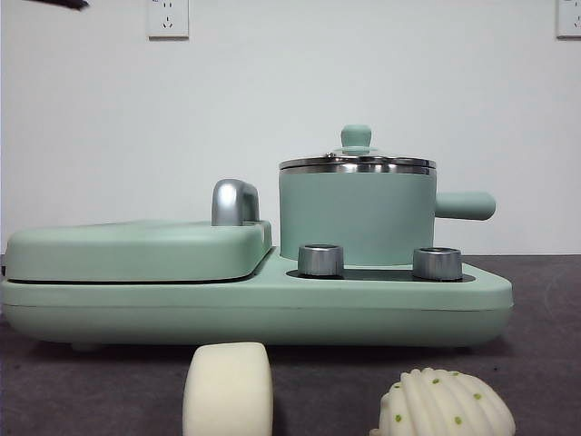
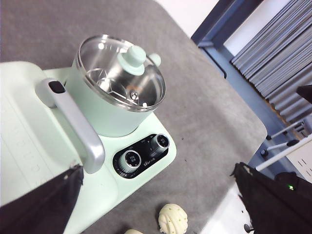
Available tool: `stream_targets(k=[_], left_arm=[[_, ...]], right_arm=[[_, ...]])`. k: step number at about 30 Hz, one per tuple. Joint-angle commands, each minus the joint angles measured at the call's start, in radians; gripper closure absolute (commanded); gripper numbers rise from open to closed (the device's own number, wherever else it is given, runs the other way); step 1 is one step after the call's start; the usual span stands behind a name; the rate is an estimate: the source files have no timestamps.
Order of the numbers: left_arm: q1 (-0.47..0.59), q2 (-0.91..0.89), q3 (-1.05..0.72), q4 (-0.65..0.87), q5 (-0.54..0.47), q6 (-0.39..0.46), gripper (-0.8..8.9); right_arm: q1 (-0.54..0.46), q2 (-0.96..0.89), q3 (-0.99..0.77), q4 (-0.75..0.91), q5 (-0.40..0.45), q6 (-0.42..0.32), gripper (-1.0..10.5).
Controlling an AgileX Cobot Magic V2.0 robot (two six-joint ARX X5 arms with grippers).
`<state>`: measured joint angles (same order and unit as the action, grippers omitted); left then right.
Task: Put the buns in a small steamer
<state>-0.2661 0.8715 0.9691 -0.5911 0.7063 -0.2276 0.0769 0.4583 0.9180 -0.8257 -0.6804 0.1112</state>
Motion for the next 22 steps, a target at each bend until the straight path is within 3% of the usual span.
stream_targets(k=[1,11,22], left_arm=[[-0.015,0.063,0.065,0.006,0.005,0.034,3.07],[-0.104,0.418,0.389,-0.143,-0.010,0.099,3.17],[-0.220,0.775,0.796,-0.298,-0.135,0.140,3.23]], right_arm=[[0.000,0.003,0.015,0.010,0.000,-0.006,4.5],[0.000,0.003,0.015,0.010,0.000,-0.007,4.5],[0.000,0.003,0.015,0.010,0.000,-0.007,4.5]])
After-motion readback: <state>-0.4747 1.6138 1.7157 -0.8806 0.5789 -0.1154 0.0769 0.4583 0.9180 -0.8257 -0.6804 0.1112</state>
